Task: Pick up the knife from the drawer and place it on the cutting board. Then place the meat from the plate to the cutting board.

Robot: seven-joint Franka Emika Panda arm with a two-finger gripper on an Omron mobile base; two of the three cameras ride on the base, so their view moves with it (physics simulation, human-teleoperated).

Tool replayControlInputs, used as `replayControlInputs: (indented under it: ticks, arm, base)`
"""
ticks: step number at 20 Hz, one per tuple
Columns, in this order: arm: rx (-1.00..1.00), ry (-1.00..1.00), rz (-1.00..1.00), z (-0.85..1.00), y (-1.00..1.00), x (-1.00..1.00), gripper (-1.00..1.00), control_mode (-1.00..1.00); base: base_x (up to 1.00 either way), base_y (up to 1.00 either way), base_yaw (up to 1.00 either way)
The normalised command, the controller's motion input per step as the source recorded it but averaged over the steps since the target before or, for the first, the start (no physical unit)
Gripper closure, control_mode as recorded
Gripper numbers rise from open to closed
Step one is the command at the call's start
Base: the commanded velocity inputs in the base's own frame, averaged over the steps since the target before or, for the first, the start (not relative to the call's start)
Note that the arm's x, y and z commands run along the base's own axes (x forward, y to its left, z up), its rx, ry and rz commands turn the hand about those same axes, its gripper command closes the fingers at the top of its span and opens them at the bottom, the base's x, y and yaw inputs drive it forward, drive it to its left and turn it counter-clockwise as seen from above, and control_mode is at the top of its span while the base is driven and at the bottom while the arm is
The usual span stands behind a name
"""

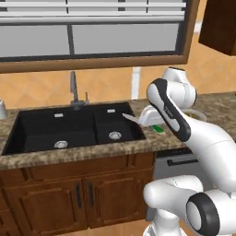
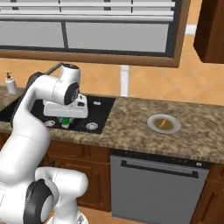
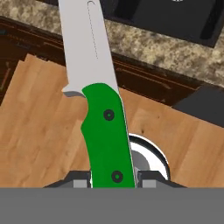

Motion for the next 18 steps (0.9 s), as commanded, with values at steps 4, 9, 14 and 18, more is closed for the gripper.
replayControlInputs:
  ticks: [4,9,14,18]
  arm:
    - [0.00,0.00,0.00,0.00,0.00,0.00,1.00,1.00]
    - [0.00,0.00,0.00,0.00,0.00,0.00,1.00,1.00]
    - [0.00,0.00,0.00,0.00,0.00,0.00,1.00,1.00]
    - [0.00,0.00,0.00,0.00,0.00,0.00,1.00,1.00]
  base:
    - [0.00,0.97,0.00]
    - [0.00,0.95,-0.05]
    - [0.00,0.99,-0.05]
    - [0.00,0.95,-0.02]
